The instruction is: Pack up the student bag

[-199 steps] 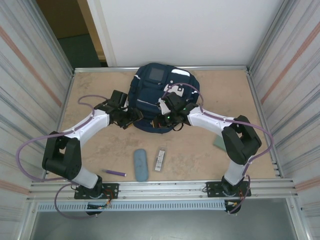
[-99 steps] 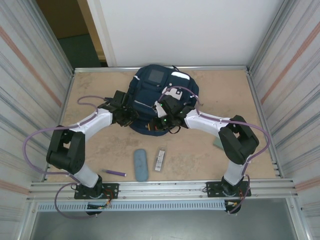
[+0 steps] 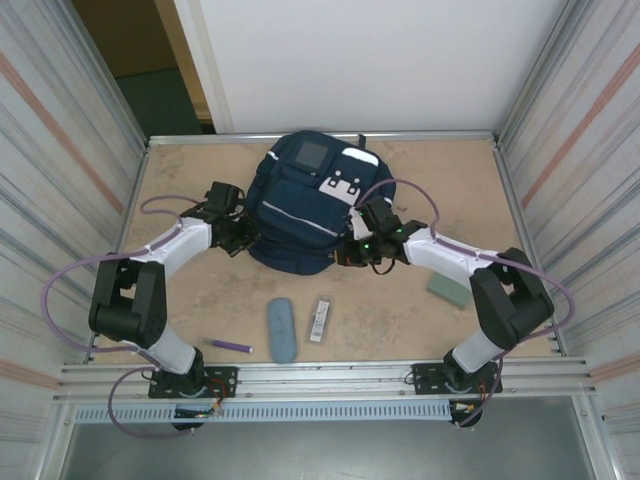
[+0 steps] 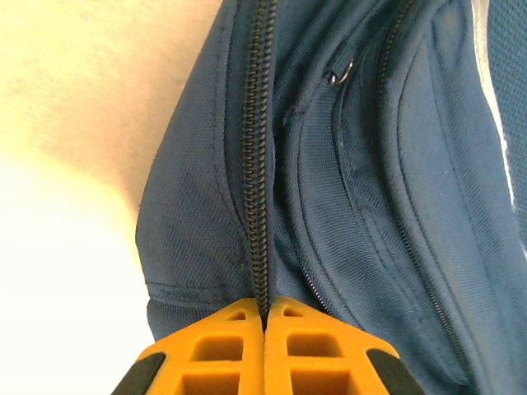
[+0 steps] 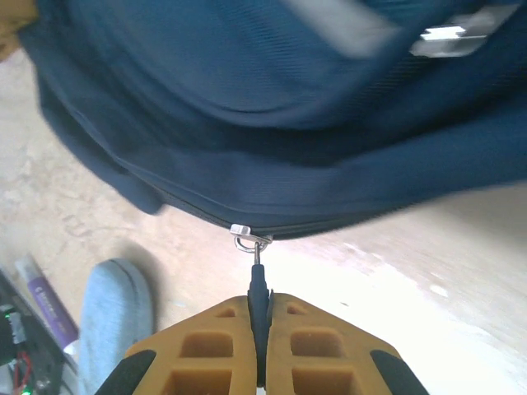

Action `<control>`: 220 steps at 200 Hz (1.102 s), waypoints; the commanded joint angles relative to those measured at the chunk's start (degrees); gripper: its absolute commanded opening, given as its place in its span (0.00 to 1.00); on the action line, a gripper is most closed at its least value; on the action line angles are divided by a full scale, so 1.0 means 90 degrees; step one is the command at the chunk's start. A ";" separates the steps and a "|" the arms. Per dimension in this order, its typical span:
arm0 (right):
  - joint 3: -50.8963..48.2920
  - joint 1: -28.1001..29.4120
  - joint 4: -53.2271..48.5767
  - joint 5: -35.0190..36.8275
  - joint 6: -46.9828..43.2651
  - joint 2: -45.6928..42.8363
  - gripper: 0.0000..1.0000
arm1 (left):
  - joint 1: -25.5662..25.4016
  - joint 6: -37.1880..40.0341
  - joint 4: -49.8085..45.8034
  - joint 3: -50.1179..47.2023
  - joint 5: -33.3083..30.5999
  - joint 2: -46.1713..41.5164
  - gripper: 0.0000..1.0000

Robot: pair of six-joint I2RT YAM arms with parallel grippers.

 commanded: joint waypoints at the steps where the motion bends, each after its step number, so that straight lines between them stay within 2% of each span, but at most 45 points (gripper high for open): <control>1: -0.0251 -0.0310 -0.0647 0.0060 -0.0294 -0.0337 0.00 | 0.0336 0.0390 -0.0171 -0.0012 -0.0187 -0.0231 0.00; 20: -0.0144 -0.0304 -0.0792 0.0003 -0.0369 -0.0453 0.00 | 0.0430 0.0542 -0.0233 0.0236 -0.0089 0.0019 0.00; 47: 0.0064 -0.0192 -0.0997 -0.0044 -0.0361 -0.0605 0.00 | 0.0412 0.0076 0.0260 0.0480 0.0902 0.0573 0.00; 65: 0.0218 -0.0152 -0.1222 0.0099 -0.0448 -0.0687 0.00 | 0.0413 0.0090 0.0360 0.0890 0.0868 0.1015 0.00; 80: 0.0246 -0.0113 -0.1282 0.0221 -0.0393 -0.0818 0.00 | 0.0519 0.0218 0.0047 0.1423 0.0713 0.1436 0.00; 91: 0.0211 -0.0056 -0.1199 0.0239 -0.0294 -0.0885 0.00 | 0.0582 0.0279 -0.0194 0.1693 0.0909 0.1613 0.00; 95: 0.0204 -0.0016 -0.1168 0.0239 -0.0255 -0.0902 0.00 | 0.0582 0.0302 -0.0227 0.1733 0.1028 0.1625 0.06; 105: 0.0213 0.0101 -0.1100 0.0297 -0.0195 -0.0915 0.00 | 0.0462 0.0373 -0.0264 0.1689 0.1177 0.1501 0.30; 117: 0.0251 0.0276 -0.1069 0.0521 -0.0110 -0.0891 0.00 | 0.0185 0.0348 -0.0412 0.1462 0.0967 0.1103 0.39; 133: 0.0296 0.0486 -0.0911 0.0582 0.0053 -0.0832 0.00 | -0.0194 0.0138 -0.0631 0.0988 0.0518 0.0395 0.45; 155: 0.0436 0.0782 -0.0644 0.0586 0.0092 -0.0637 0.00 | -0.0997 -0.0397 -0.0662 0.0321 -0.0238 -0.0336 0.53; 175: 0.0691 0.1085 -0.0627 0.0739 0.0009 -0.0417 0.00 | -0.1428 -0.0694 -0.0738 0.0189 -0.0468 -0.0423 0.54; 220: 0.0810 0.1597 -0.0226 0.0757 0.0049 -0.0231 0.00 | -0.1741 -0.1300 -0.0753 0.0034 -0.1174 -0.0216 0.55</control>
